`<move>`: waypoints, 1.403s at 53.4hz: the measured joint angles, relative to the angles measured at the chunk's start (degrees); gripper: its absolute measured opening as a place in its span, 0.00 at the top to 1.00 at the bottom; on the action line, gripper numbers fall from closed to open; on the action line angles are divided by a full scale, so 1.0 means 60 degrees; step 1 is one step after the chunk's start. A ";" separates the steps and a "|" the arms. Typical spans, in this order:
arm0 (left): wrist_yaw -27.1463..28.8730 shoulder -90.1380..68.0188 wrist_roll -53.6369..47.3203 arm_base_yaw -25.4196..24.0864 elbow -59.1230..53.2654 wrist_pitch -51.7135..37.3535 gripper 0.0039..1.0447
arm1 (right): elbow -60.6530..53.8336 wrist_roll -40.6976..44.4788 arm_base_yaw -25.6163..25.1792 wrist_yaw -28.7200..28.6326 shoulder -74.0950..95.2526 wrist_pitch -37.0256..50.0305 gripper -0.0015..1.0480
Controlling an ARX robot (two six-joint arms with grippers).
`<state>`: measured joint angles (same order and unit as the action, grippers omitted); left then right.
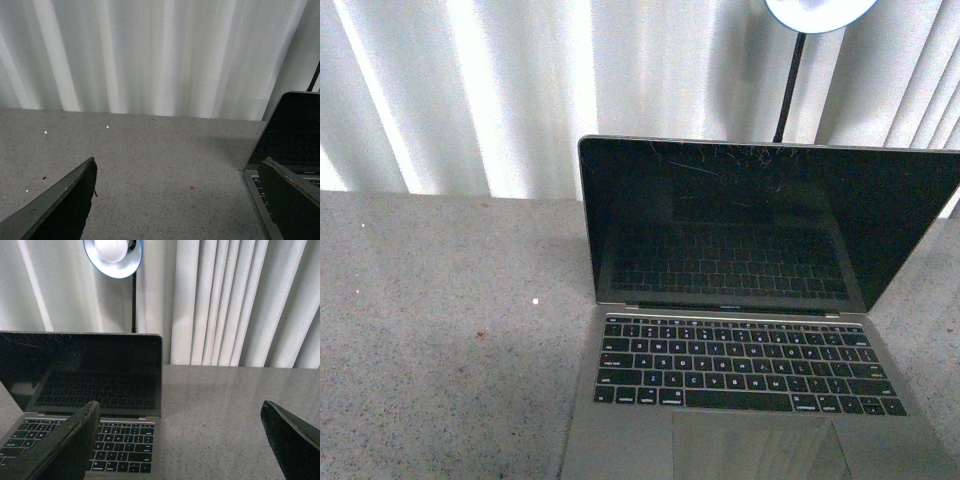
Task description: Close laptop
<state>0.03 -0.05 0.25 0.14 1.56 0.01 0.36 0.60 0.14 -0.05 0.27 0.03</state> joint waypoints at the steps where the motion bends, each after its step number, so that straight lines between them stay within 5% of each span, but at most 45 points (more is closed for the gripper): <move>1: 0.0000 0.0000 0.0000 0.0000 0.0000 0.0000 0.06 | 0.0000 0.0000 0.0000 0.0000 0.0000 0.0000 0.07; 10: 0.0000 0.0000 0.0000 0.0000 0.0000 0.0000 0.06 | 0.0000 0.0000 0.0000 0.0015 0.0000 -0.0004 0.07; 15: 0.1002 -0.0525 0.0739 0.0076 0.0051 -0.0335 0.06 | 0.0546 -0.0328 0.0637 0.2758 0.1115 -0.0852 0.07; 18: 0.0947 -0.1665 0.1770 -0.0193 0.0248 -0.1388 0.06 | 0.0820 -0.0193 0.0543 0.3209 0.2113 -0.0361 0.07; 25: -0.0415 -0.5195 0.2371 -0.0412 0.1548 -0.4503 0.06 | 0.2065 0.0495 -0.0444 0.1045 0.4696 0.1020 0.07; 33: -0.1767 -0.8950 0.1290 0.0863 0.3778 -0.6484 0.06 | 0.3843 0.2109 -0.0947 -0.0889 0.7828 0.2466 0.07; 43: -0.2237 -1.2615 -0.0543 0.3104 0.6757 -0.6131 0.06 | 0.6000 0.4827 -0.1082 -0.2339 1.0692 0.3071 0.07; 56: -0.2069 -1.5132 -0.2280 0.3963 0.9041 -0.5082 0.06 | 0.7533 0.5960 -0.1195 -0.3228 1.2131 0.2790 0.08; 72: -0.1249 -1.7070 -0.3162 0.4171 1.1165 -0.4036 0.07 | 0.8134 0.6368 -0.1483 -0.3927 1.3245 0.2579 0.53; 75: -0.1067 -1.7394 -0.3362 0.4193 1.1621 -0.3778 0.18 | 0.8324 0.6426 -0.1494 -0.4018 1.3446 0.2382 0.64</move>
<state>-6.37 -104.42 -19.92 25.30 71.29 -22.65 50.30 39.16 -8.82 -24.16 80.95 14.33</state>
